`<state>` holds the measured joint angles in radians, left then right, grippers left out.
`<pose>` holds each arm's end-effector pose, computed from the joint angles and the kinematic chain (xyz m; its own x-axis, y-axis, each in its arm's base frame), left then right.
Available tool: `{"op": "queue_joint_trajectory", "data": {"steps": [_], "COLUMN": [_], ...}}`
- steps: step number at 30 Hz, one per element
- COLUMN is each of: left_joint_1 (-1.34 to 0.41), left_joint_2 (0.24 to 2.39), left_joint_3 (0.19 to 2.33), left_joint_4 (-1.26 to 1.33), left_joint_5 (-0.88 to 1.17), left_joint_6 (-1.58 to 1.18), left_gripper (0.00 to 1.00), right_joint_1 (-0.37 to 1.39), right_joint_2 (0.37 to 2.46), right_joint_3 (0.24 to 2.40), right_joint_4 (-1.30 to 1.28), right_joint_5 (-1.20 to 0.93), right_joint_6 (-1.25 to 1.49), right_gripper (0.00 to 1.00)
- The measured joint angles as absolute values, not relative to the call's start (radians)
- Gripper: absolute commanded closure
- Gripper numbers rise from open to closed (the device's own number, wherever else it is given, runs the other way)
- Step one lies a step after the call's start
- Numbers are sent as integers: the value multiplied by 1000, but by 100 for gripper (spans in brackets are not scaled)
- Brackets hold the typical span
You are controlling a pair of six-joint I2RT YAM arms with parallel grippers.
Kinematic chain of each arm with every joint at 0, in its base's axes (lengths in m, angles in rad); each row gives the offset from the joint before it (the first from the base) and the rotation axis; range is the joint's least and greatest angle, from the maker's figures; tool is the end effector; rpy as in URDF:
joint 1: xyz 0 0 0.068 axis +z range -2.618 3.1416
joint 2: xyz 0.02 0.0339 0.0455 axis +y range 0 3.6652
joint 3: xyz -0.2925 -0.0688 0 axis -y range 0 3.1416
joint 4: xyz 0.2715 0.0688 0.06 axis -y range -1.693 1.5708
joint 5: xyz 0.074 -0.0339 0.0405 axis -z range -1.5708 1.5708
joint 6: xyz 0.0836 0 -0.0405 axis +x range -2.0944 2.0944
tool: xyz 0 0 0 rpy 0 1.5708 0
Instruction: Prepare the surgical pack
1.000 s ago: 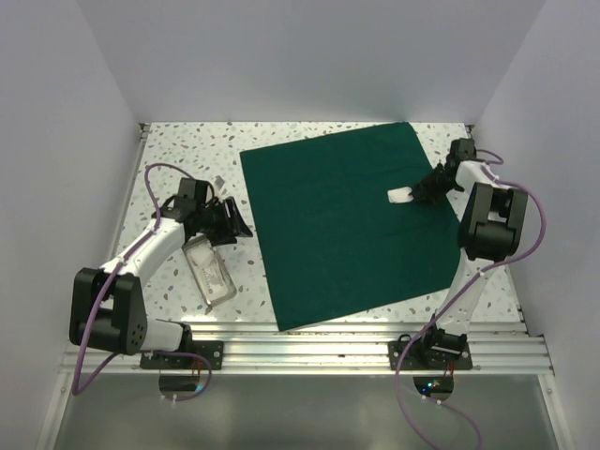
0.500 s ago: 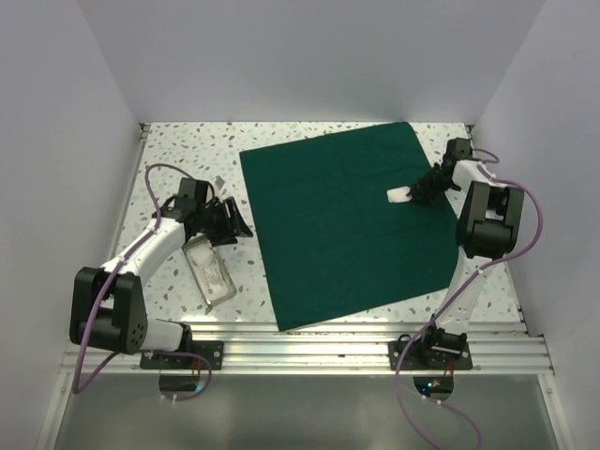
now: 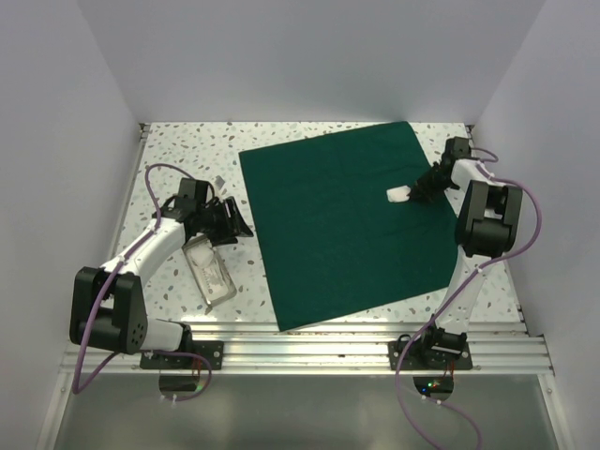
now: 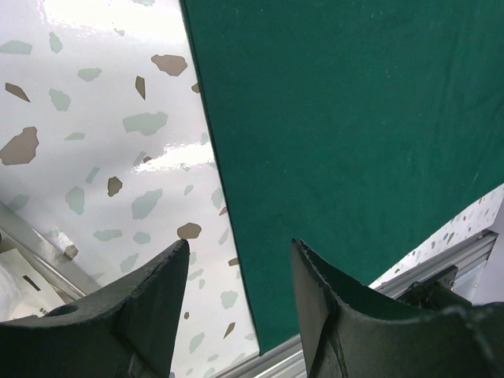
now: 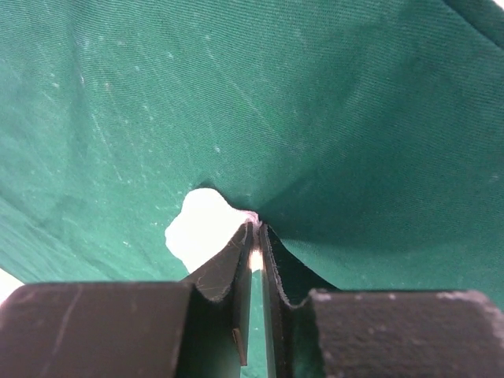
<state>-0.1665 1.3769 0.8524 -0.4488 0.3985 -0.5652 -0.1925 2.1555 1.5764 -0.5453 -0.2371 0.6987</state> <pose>0.3040 -0.0840 0.1916 -0.8856 -0.3517 -0.3033 -0.1259 0.8104 -0.5722 0.5029 -0.0780 0.1190 -0.6223 0.7583 -0.1943 0.6357 0.6344 0.4399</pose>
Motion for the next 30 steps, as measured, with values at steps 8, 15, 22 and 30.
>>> {"op": "queue_joint_trajectory", "data": {"steps": [8,15,22,30], "left_joint_1": [-167,-167,-167,-167], "left_joint_2": [1377,1383,1383,1383], "left_joint_3": [852,852,852,852], "left_joint_4": [-449,-448,-448,-448], "left_joint_5": [402,406,409,410], "left_joint_6": [-565,-566,-566,-565], "left_gripper": [42,42,42,42], "right_joint_1": [-189,-181,-171,-170], "right_joint_2": [2166,2174,2174,2173], "right_joint_3": [1592,1612,1612,1612], "right_joint_4": [-548,-555,-553,-554], "right_joint_5": [-231,-230,-230,-227], "right_joint_6": [699,700,704,703], "right_gripper": [100,100,100,100]}}
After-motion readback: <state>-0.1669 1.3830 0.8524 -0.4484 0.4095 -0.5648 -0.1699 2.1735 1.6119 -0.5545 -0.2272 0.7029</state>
